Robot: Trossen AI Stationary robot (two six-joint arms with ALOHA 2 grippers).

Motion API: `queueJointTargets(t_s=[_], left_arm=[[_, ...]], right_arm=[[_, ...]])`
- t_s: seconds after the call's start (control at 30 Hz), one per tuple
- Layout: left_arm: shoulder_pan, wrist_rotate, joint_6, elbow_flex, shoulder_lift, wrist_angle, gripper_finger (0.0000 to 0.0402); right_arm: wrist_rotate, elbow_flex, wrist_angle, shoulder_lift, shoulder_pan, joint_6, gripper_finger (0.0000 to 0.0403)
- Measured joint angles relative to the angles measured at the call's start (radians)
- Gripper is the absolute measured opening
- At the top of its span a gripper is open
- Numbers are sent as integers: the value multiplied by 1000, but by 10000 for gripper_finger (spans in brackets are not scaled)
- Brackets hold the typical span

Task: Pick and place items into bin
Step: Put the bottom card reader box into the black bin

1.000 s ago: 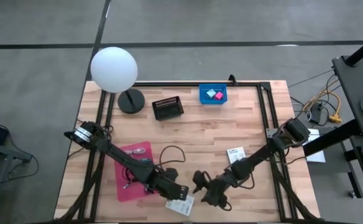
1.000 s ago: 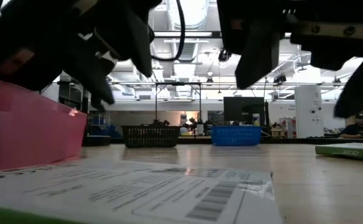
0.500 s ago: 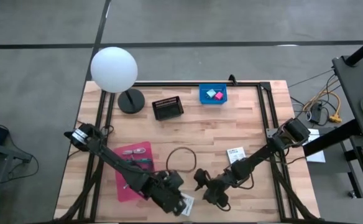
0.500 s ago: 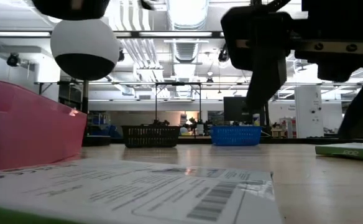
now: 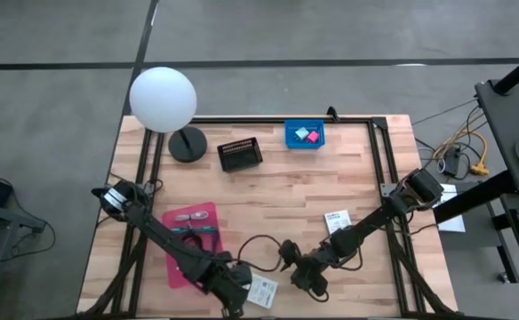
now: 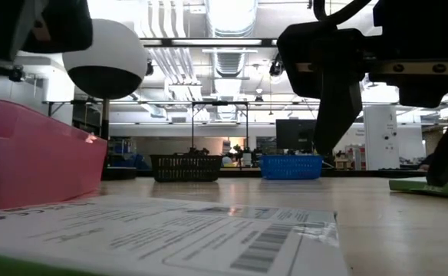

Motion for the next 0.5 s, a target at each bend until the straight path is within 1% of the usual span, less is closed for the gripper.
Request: queueJointTargets(t_s=[0.1, 0.17, 0.23, 0.33, 0.43, 0.5], left_arm=[[1, -1, 75, -4, 0, -16, 108], [1, -1, 125, -4, 4, -13, 100], [1, 9, 190, -3, 15, -15, 84], [1, 40, 267, -5, 41, -15, 49], [2, 55, 297, -5, 67, -16, 12], [4, 52, 299, -6, 83, -20, 4]], right_arm=[[5, 0, -1, 0, 0, 0, 235], [25, 0, 0, 0, 0, 2, 233], [50, 0, -3, 0, 1, 12, 233], [80, 0, -4, 0, -1, 24, 233], [83, 0, -10, 0, -4, 26, 231], [83, 0, -15, 0, -4, 26, 230]])
